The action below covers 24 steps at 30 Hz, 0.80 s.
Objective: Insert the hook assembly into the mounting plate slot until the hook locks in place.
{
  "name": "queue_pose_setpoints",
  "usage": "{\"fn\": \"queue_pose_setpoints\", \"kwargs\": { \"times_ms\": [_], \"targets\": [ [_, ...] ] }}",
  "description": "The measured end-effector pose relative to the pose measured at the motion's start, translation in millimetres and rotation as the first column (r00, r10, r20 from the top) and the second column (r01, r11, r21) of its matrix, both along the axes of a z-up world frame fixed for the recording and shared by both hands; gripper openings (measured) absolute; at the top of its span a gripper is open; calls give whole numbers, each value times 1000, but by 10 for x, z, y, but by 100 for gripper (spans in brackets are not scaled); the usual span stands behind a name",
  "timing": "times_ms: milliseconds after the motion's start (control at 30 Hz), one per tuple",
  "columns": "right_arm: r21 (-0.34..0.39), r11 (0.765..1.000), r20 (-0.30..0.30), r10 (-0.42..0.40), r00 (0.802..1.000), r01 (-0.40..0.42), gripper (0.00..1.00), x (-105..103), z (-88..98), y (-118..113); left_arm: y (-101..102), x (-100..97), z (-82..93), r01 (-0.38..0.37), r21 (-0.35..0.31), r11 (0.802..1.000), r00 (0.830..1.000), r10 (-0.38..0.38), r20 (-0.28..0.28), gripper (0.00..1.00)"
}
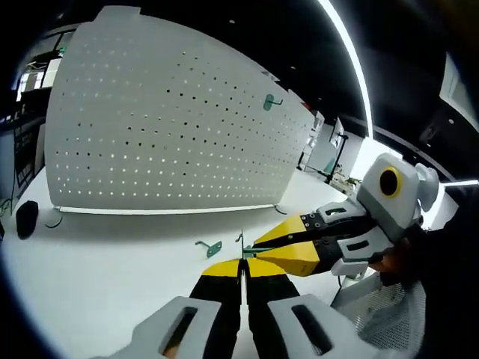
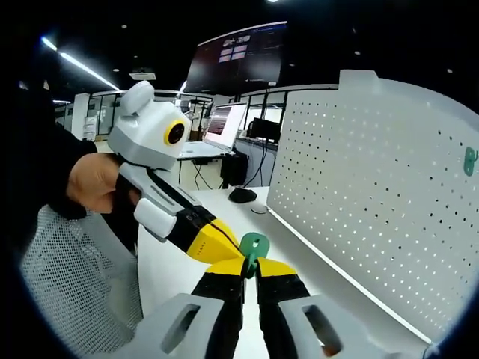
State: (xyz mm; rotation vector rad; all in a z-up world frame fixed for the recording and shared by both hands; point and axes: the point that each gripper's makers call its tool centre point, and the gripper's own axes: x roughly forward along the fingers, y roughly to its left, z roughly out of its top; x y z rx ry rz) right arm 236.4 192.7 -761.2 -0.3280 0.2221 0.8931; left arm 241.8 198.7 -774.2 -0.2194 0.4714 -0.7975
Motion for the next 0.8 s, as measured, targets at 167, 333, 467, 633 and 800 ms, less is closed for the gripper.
{"fn": "queue_pose_setpoints", "kwargs": {
  "times_ms": [167, 333, 467, 633, 800],
  "targets": [
    [1, 1000, -1, -4, 1000, 4, 3, 5, -6, 15, -8, -13, -20, 7, 4, 1000, 1000, -7, -6, 1],
    [20, 1000, -8, -5, 1000, 5, 2, 8, 15, 14, -8, -15, 7, 7, 3, 1000, 1000, -7, 7, 1],
    [38, 999, -30, -10, 999, 11, 1, 7, 13, 8, -16, -19, 10, 11, 10, 1000, 1000, -12, 14, 1],
    [64, 998, -54, -26, 998, 29, 1, 11, 41, 4, -18, -12, 42, 13, 3, 1000, 1000, -13, 28, 1],
    [64, 998, -47, -24, 999, 27, 0, 7, 50, -5, -32, -13, 54, 22, 0, 1000, 999, -22, 40, 2]
  ]
}}
